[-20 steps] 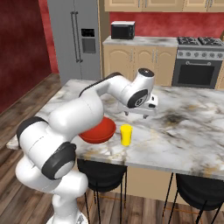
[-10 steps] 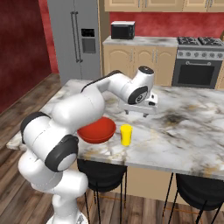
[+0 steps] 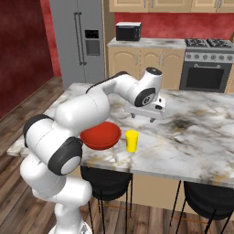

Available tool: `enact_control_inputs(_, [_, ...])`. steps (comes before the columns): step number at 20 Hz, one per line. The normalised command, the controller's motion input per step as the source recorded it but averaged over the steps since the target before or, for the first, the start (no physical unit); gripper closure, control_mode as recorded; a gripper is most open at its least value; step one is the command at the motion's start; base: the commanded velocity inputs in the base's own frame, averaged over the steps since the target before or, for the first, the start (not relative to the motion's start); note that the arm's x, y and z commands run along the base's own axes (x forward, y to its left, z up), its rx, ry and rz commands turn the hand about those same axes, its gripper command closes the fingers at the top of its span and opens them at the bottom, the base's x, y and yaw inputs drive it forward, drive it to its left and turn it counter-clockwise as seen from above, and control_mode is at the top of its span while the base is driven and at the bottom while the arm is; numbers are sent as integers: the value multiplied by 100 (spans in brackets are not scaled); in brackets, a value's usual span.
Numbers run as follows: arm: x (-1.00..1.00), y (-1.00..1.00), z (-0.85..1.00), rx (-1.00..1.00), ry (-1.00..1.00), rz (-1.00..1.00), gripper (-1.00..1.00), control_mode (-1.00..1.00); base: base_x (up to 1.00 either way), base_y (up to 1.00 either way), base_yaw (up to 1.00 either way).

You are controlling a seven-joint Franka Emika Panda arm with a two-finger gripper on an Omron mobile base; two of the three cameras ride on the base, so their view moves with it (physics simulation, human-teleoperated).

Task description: Place the cup inside the bowl on the dining table and move the bowl to any counter.

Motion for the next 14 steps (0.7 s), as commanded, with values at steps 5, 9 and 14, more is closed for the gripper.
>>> enact_control_inputs(5, [0, 0, 0, 7, 0, -11, -100, -100, 0, 0, 0])
enact_control_inputs(9, [0, 0, 0, 5, 0, -17, -100, -100, 0, 0, 0])
enact_control_inputs(14, [0, 0, 0, 0, 3, -17, -100, -100, 0, 0, 0])
